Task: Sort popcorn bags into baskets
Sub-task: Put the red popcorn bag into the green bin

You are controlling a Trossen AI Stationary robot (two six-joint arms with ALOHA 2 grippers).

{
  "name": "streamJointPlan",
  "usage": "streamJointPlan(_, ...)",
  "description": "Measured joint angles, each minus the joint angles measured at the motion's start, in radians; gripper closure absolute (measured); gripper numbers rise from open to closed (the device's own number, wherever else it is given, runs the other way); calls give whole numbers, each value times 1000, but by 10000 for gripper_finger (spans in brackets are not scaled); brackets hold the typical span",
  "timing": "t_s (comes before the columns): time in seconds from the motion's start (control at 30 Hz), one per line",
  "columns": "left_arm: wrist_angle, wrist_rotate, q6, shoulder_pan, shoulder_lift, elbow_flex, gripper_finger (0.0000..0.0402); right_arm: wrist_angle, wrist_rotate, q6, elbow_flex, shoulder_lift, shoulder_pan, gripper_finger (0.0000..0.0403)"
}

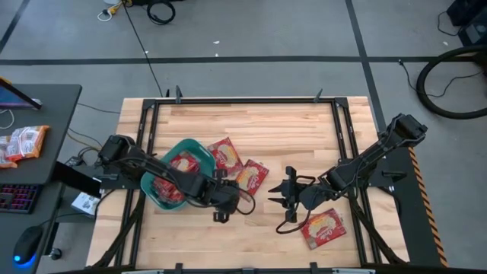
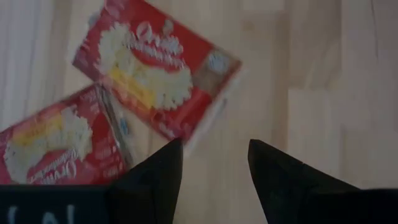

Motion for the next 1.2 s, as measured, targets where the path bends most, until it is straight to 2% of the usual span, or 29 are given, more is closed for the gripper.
streamJointPlan(0.2, 243, -47, -12, 15, 1, -122, 214, 109, 33, 0, -55, 0, 2, 281)
streamJointPlan(0.33, 285, -50, -11, 17, 12, -143, 214, 104, 29, 7, -66, 20, 0, 281)
streamJointPlan(0.47, 322, -39, -10, 15, 34, -141, 214, 118, 27, -46, -41, 125, 1, 282)
streamJointPlan(0.6, 295, -29, -9, 22, 51, -143, 214, 111, 26, -163, 9, 248, -16, 282)
streamJointPlan(0.77, 183, 52, -26, 20, 48, -106, 214, 80, 28, -334, 64, 348, -46, 281)
streamJointPlan(0.97, -68, 45, -71, -9, 24, -17, 214, 50, 44, -577, 90, 427, -90, 271)
streamJointPlan(1.1, -116, 16, -97, -38, -12, 4, 214, 46, 103, -665, 90, 455, -111, 262)
streamJointPlan(1.2, -126, 1, -115, -55, -34, 5, 214, 45, 100, -728, 90, 461, -131, 261)
